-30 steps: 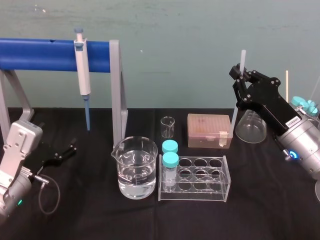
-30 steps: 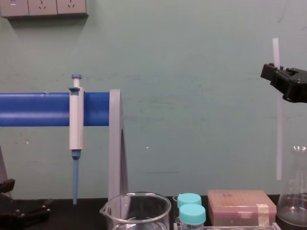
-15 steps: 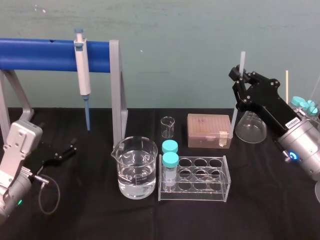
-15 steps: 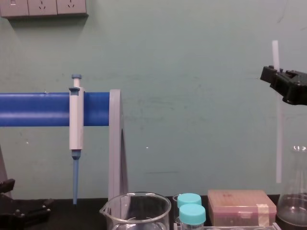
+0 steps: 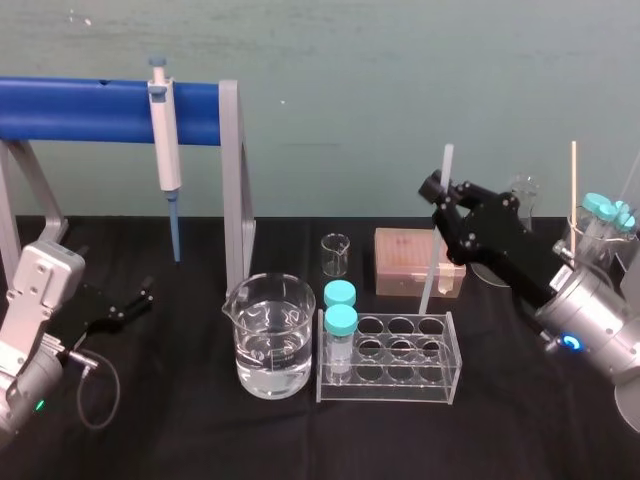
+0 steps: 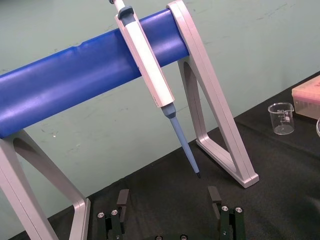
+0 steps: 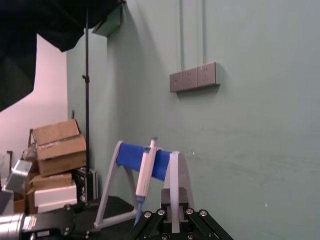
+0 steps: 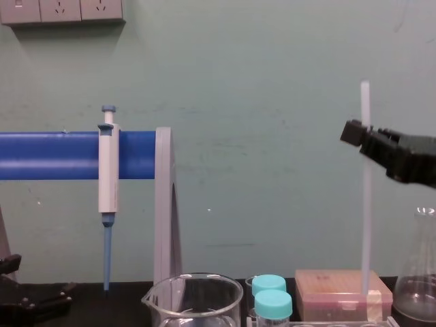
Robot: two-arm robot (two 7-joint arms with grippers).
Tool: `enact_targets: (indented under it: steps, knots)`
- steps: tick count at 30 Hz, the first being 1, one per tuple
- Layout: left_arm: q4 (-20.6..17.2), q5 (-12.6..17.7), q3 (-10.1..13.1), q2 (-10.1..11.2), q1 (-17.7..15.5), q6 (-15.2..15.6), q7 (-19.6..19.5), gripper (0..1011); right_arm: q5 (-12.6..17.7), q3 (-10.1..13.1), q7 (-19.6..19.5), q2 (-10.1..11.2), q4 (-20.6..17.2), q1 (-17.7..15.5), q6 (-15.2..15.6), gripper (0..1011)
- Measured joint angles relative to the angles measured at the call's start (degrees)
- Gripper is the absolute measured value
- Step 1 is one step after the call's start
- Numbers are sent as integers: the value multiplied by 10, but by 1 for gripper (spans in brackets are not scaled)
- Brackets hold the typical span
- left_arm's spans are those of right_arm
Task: Pick up the stirring rod with one hand, then place it down.
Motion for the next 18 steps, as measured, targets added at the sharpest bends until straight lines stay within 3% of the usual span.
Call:
enact_targets:
  steps: [11, 18]
  knots:
    - [0, 0, 0, 0, 0, 0, 0, 1000, -14, -23, -5, -9, 57, 19, -27, 71]
    - [0, 0, 0, 0, 0, 0, 0, 1000, -14, -33, -3, -29, 98, 40, -45, 71]
